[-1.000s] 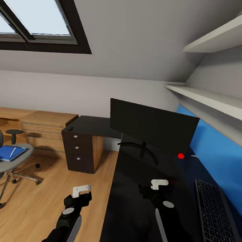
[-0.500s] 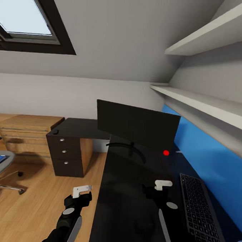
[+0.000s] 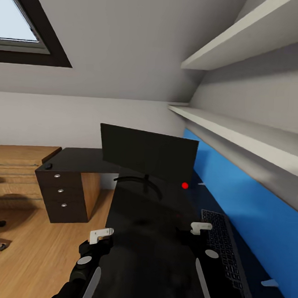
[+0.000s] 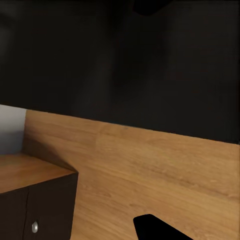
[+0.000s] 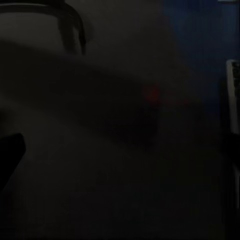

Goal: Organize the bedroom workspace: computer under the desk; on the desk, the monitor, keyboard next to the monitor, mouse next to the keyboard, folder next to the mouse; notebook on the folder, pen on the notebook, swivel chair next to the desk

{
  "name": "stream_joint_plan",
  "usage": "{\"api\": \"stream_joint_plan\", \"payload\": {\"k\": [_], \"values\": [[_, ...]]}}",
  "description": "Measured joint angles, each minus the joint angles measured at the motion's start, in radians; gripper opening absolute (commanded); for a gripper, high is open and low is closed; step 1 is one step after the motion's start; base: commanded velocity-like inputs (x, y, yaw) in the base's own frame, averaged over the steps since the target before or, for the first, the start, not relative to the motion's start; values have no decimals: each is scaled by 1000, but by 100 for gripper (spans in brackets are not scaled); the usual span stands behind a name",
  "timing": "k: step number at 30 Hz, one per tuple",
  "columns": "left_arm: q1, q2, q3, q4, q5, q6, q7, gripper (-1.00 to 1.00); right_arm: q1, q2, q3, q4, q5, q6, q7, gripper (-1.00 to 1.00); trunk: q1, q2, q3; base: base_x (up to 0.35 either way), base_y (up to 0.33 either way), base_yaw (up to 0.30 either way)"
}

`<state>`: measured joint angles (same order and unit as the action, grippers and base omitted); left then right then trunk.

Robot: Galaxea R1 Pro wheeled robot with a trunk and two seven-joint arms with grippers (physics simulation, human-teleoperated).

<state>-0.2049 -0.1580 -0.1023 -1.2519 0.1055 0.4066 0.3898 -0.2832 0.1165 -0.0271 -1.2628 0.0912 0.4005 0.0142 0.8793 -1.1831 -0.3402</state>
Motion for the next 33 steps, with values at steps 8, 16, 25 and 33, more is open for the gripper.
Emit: {"api": "stream_joint_plan", "payload": {"k": [8,16,25,33], "values": [[0,0,0,0,0,0,-1,100,-2,-29,-3,29,0,-9,0,100,0,0,0,0,-258,-2],[0,0,-1,9,-1,0,-3,100,-11,-94,-28,117,-4,-57,0,100,0,0,0,0,-29,0],[0,0,-1,15,-1,0,-3,100,-52,-111,-73,211,-5,-97,0,100,0,0,0,0,-1,0],[0,0,-1,17,-1,0,-4,100,-84,-136,-114,271,-8,-138,1,100,0,0,0,0,0,0]]}}
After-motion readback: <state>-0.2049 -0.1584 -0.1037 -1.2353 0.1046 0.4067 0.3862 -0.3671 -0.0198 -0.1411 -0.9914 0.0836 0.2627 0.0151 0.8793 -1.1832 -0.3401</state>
